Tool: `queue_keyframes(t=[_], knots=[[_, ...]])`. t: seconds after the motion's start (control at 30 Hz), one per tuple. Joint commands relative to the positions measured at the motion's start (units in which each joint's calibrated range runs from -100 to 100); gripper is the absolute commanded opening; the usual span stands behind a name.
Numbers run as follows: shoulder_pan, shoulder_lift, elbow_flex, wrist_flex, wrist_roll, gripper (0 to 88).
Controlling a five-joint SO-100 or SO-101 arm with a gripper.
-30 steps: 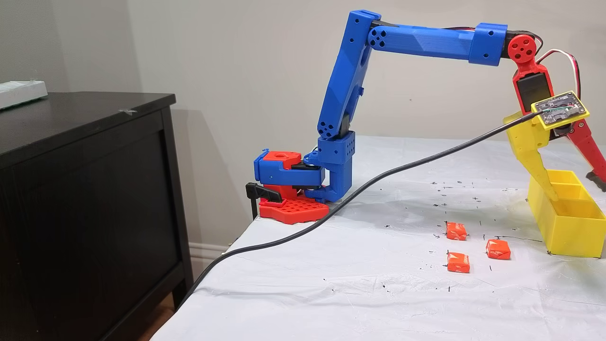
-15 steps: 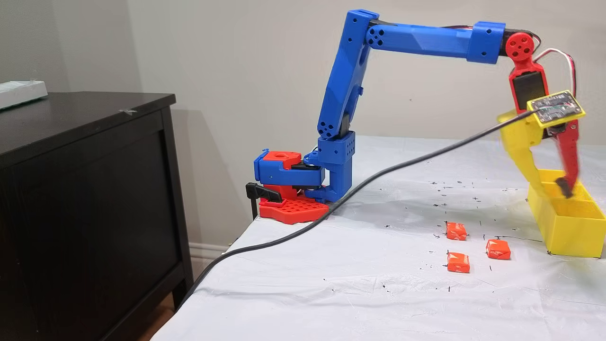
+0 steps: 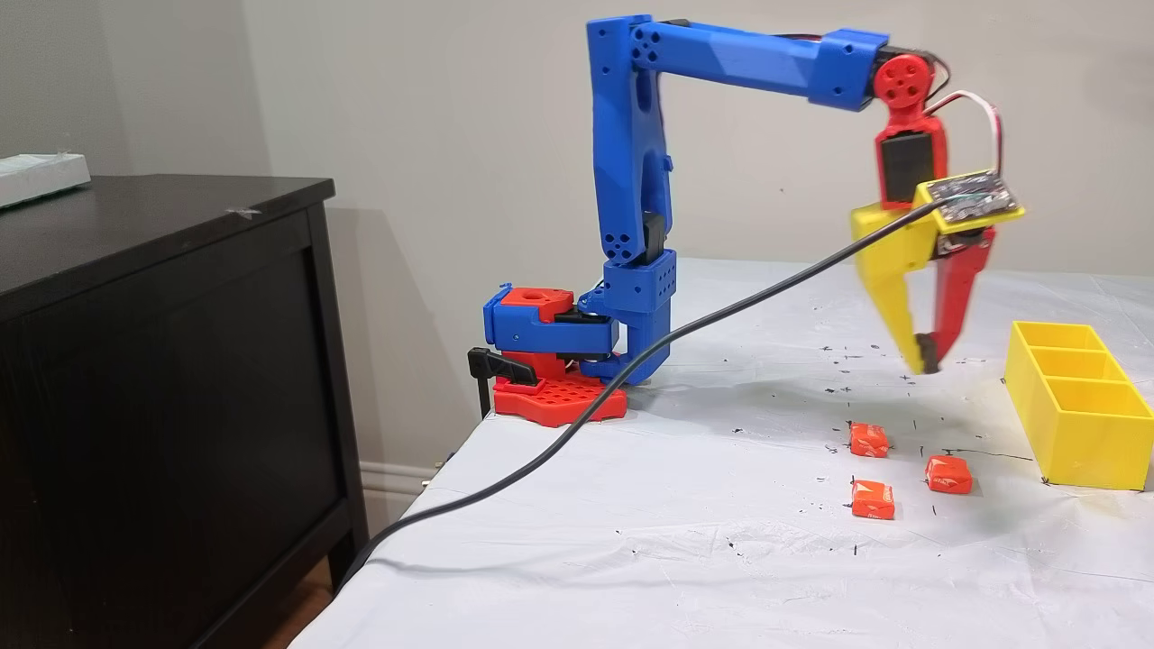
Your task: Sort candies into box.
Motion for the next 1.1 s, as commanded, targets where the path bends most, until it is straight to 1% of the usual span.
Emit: queue_keyframes(t=[0.0, 0.1, 0.5, 0.9, 1.07], knots=[[1.5, -9.2, 6.5, -1.4, 2.4, 8.2], [2.0, -11.2, 10.6, -3.1, 4.0, 15.4], [3.9, -6.8, 12.6, -5.6, 5.9, 27.2], [4.6, -1.5, 11.5, -5.8, 6.9, 26.6], [4.3, 1.2, 11.7, -7.8, 6.6, 27.2]])
